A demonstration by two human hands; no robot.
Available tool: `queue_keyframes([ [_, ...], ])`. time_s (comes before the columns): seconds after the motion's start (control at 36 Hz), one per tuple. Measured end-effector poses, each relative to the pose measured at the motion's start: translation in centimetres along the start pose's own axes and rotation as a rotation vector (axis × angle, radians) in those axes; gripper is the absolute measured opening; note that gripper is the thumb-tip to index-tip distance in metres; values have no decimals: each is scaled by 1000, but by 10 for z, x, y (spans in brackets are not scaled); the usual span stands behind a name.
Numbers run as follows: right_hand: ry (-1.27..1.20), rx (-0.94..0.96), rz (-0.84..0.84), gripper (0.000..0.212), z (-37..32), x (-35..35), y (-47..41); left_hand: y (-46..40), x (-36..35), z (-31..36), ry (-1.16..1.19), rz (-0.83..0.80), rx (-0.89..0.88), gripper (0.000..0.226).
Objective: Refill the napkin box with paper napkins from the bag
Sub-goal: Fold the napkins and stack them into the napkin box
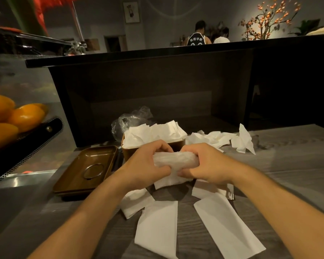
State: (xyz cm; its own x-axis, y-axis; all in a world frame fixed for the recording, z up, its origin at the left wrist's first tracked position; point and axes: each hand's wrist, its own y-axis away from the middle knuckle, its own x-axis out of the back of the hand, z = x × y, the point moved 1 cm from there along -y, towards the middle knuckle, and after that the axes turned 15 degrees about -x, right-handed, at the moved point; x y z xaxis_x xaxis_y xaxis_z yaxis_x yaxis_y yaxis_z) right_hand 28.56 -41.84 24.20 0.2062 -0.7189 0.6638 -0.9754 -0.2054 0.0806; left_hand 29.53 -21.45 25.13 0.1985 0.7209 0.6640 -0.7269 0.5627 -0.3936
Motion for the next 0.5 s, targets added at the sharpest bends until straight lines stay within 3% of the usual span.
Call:
queue_keyframes([
  [0.19,15,8,-8,24,3,-1,-3,2,-6,0,-59,-136,13,46],
  [0.33,-86,30,87,18,-1,4,-3,0,-5,-1,-120,-66,-28,28],
  [0.5,-356,59,182,15,-7,11,-3,-6,-8,12,99,41,14,15],
])
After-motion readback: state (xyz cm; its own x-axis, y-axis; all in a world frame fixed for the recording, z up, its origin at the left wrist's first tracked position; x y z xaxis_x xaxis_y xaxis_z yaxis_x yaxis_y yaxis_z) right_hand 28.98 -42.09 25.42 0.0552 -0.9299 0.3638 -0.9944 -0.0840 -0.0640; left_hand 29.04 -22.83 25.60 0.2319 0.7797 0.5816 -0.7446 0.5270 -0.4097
